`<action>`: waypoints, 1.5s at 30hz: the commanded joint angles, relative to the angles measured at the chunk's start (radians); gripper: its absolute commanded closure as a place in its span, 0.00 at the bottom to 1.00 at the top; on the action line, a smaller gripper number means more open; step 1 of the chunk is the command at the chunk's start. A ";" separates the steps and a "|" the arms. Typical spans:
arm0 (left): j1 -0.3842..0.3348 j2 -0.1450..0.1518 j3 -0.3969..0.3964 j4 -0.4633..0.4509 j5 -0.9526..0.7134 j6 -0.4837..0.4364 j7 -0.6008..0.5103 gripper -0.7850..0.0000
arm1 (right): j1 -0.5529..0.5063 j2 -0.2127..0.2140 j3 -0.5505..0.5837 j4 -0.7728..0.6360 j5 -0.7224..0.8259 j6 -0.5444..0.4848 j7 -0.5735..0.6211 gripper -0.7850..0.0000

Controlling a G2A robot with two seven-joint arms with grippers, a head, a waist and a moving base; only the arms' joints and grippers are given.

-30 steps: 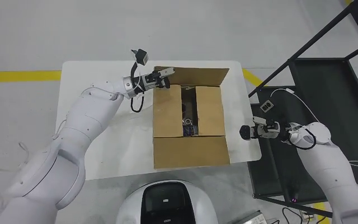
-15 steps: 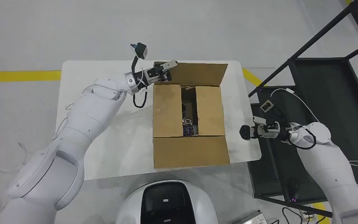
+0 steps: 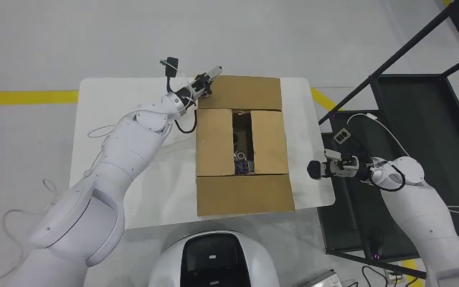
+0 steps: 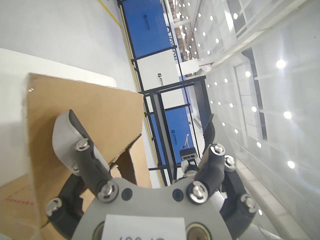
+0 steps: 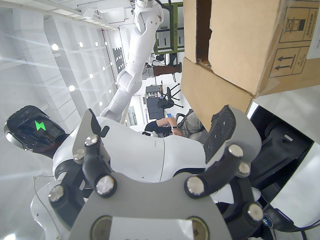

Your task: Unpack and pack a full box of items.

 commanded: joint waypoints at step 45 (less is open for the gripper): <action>0.110 0.205 -0.358 0.027 -0.197 -0.272 -0.646 0.00 | 0.213 -0.065 -0.157 0.039 -0.220 -0.038 -0.323 0.00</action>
